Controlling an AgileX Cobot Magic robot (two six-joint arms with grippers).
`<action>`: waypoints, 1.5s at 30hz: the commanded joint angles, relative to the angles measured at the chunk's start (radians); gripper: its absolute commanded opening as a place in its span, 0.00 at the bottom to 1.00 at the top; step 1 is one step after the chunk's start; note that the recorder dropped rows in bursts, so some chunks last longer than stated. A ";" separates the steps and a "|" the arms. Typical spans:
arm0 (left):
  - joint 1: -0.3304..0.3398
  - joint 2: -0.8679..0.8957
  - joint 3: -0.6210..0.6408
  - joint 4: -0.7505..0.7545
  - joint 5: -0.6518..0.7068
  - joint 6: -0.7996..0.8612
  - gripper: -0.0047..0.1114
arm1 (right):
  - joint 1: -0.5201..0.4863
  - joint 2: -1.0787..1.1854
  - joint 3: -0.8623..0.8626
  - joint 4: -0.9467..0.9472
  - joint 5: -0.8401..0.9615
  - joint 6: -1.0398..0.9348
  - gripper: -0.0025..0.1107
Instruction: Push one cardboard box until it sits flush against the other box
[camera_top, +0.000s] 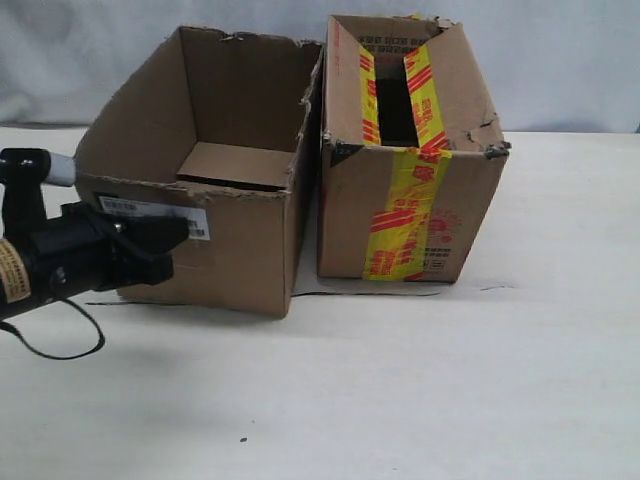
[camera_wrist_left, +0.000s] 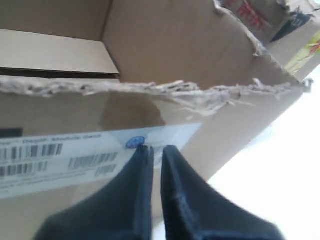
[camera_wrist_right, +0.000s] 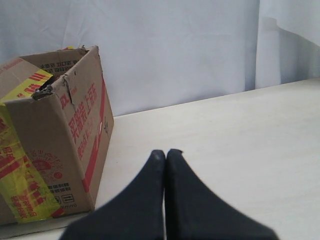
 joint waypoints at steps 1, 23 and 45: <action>-0.027 0.088 -0.080 -0.045 0.006 0.013 0.04 | -0.005 -0.003 0.006 0.002 -0.001 -0.008 0.02; -0.027 0.157 -0.127 -0.062 -0.012 0.013 0.04 | -0.005 -0.003 0.006 0.002 -0.001 -0.008 0.02; -0.025 -0.810 0.259 -0.141 0.596 0.225 0.04 | -0.005 -0.003 0.006 0.002 -0.001 -0.008 0.02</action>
